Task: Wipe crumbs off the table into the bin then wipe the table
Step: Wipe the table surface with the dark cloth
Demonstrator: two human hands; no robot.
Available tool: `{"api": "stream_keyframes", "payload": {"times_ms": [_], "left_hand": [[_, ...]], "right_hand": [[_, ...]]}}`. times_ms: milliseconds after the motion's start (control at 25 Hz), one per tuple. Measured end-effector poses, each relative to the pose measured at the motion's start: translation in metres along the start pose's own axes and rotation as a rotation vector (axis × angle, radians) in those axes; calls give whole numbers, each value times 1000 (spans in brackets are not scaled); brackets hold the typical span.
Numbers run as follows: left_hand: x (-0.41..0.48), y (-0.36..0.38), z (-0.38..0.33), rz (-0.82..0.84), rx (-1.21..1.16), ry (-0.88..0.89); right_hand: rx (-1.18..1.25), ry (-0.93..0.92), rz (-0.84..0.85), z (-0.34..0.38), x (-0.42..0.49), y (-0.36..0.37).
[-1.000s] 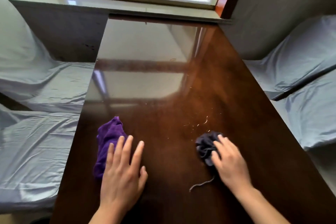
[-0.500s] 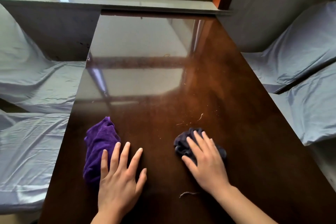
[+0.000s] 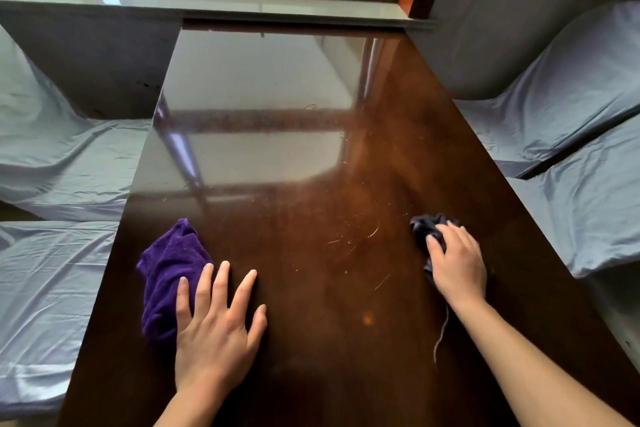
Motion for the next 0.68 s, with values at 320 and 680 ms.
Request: {"api": "stream_keyframes", "payload": {"times_ms": [320,680], "left_hand": [[1,-1,1,-28,-9,-7],[2,1,2,-14,11,-16]], "right_hand": [[104,-34,75,35,67,22],[7,-555,262,99,-55,68]]}}
Point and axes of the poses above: each hand's wrist, its own x-axis towards the middle knuckle, its own y-axis out of the palm, z = x × y, the point moved 10 cm from there along x, towards the middle knuckle, and after that the axes turned 10 degrees about z, right-handed, at the moved point
